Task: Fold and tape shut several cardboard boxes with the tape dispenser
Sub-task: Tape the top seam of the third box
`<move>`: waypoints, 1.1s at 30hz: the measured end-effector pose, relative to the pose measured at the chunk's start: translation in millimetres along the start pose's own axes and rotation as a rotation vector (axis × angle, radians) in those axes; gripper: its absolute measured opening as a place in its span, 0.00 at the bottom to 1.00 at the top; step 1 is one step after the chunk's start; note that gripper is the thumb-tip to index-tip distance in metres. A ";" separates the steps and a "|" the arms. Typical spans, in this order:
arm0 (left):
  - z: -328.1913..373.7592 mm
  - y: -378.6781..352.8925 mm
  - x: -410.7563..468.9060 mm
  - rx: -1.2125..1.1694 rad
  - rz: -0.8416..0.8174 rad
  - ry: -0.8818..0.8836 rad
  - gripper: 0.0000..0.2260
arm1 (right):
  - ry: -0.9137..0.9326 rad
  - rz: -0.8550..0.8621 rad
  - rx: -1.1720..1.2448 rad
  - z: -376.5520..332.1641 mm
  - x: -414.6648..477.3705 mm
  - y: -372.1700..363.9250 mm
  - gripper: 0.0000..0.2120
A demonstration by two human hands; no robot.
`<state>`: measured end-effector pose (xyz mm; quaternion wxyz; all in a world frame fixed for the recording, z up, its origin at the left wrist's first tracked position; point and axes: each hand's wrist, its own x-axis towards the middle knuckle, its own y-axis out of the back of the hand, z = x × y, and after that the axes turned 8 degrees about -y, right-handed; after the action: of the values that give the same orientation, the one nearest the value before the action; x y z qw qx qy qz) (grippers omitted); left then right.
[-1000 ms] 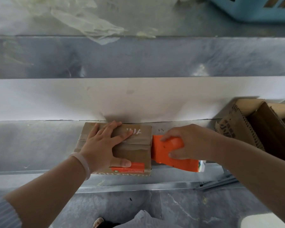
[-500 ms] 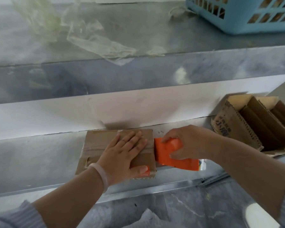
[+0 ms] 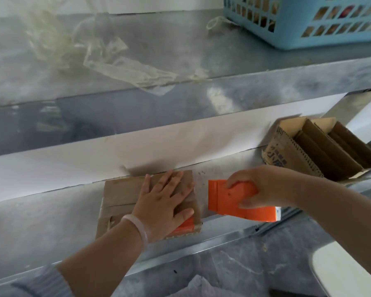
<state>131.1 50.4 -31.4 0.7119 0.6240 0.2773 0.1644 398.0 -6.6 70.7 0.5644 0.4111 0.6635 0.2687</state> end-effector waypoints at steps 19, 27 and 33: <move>-6.3 -7.7 2.3 -0.032 0.047 -0.041 0.34 | -0.016 -0.135 0.155 25.0 -21.1 28.6 0.25; -8.2 -11.4 3.1 -0.039 0.076 -0.041 0.32 | -0.074 -0.047 -0.090 -14.9 -14.3 17.6 0.25; -7.9 -12.2 2.9 -0.054 0.091 -0.040 0.33 | -0.034 0.111 -0.232 -62.5 -9.4 -18.1 0.23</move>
<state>127.3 56.3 -44.4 0.7256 0.6195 0.2301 0.1916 333.3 -17.2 74.5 0.6035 0.3836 0.5948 0.3673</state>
